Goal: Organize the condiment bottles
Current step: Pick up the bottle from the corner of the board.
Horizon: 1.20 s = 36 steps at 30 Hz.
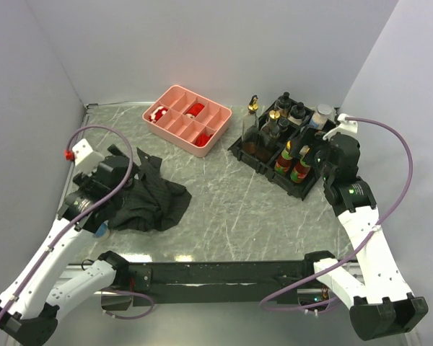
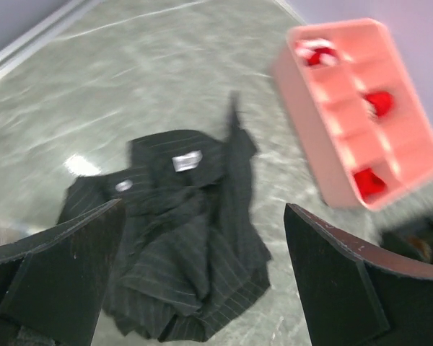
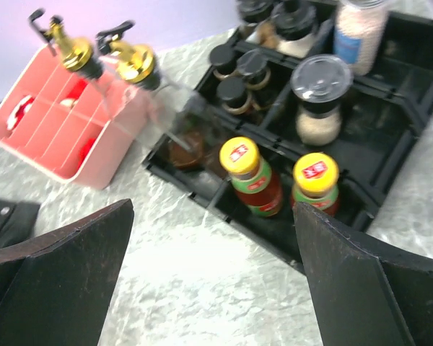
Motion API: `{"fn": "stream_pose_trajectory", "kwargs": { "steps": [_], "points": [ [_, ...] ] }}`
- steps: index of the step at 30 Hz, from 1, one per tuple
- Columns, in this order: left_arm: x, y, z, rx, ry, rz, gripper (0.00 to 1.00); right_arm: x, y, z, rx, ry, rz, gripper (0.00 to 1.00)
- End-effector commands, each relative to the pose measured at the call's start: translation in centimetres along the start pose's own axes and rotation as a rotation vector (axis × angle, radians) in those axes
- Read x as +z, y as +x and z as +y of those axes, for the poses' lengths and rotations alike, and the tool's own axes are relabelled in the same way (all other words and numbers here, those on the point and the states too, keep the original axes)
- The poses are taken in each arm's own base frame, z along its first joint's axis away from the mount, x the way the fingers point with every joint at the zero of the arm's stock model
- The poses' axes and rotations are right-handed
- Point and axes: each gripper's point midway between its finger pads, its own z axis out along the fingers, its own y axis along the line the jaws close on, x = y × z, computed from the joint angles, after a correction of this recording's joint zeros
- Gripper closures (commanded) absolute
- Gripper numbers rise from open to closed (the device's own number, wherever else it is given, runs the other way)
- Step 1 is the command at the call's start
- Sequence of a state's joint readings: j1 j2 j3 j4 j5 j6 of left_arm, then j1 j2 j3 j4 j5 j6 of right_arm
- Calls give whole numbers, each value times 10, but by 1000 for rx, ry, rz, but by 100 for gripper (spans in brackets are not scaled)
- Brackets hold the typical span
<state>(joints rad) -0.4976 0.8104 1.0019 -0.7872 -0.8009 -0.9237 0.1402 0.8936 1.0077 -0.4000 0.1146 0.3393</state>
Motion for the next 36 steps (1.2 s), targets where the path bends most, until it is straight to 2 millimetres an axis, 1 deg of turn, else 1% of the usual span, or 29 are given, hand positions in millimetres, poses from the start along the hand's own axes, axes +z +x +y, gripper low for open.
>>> {"fn": "stream_pose_trajectory", "kwargs": {
  "steps": [1,2,4,6,7,9,14,17,18,20,21,23,25,28,30,33,35,36],
  "points": [
    [-9,-10,56,-138,-280,-80,3,-3,4,18,-10,-98,24,0],
    [-10,-11,61,-222,-313,-101,4,-3,6,20,-16,-106,32,0],
    [-15,-12,81,-242,-401,-136,3,-2,8,21,-19,-112,37,0],
    [-17,-13,89,-253,-416,-145,4,-2,9,22,-23,-116,40,0],
    [-15,-9,94,-268,-429,-146,4,-3,8,23,-27,-120,36,0],
    [-14,-6,103,-288,-453,-153,3,-3,7,23,-30,-118,32,0],
    [-7,-2,124,-264,-561,-175,2,-2,5,24,-42,-119,35,0],
    [-4,-6,141,-236,-652,-201,2,-2,5,24,-43,-119,35,0],
    [-3,-7,153,-239,-704,-214,2,-2,6,24,-43,-119,35,0],
    [-5,-9,168,-258,-766,-238,2,-1,6,23,-47,-118,34,0],
    [-6,-7,174,-255,-785,-239,2,0,6,23,-49,-117,35,0],
    [-7,-7,181,-261,-820,-241,4,2,7,21,-51,-104,39,0],
    [-6,-5,183,-253,-842,-221,4,5,9,21,-51,-105,46,0],
    [-2,8,189,-238,-894,-151,4,7,9,24,-46,-111,48,0],
    [2,21,193,-228,-934,-107,4,9,11,24,-44,-112,58,0],
    [6,25,192,-224,-950,-78,4,9,14,24,-49,-113,67,0],
    [7,30,190,-247,-953,-57,4,7,14,23,-52,-111,59,0],
    [7,37,189,-272,-954,-34,4,7,13,23,-53,-107,56,0]
  ]
}}
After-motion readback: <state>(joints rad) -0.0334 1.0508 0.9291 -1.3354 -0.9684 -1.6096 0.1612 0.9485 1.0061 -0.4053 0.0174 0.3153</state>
